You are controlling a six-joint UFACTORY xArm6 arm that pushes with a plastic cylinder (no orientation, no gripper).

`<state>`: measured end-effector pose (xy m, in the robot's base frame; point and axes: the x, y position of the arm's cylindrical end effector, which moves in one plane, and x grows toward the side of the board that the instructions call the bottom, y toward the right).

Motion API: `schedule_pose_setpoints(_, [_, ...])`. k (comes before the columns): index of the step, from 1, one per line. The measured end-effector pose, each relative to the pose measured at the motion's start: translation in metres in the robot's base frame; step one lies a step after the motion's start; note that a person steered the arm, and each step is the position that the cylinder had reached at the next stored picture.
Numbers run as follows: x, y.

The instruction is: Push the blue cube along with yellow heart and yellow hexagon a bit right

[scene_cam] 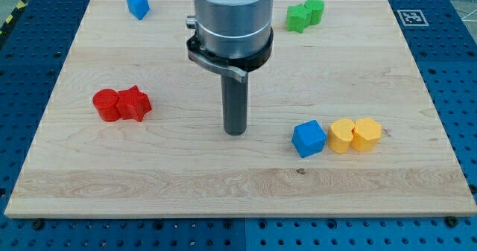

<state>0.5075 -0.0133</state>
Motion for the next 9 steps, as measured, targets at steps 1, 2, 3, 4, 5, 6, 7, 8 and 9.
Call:
schedule_pose_setpoints(1, [0.003, 0.027])
schedule_pose_setpoints(2, [0.007, 0.046])
schedule_pose_setpoints(3, [0.024, 0.043])
schedule_pose_setpoints(4, [0.042, 0.055])
schedule_pose_setpoints(5, [0.042, 0.072])
schedule_pose_setpoints(6, [0.028, 0.072])
schedule_pose_setpoints(7, [0.019, 0.083])
schedule_pose_setpoints(8, [0.016, 0.113])
schedule_pose_setpoints(9, [0.011, 0.125])
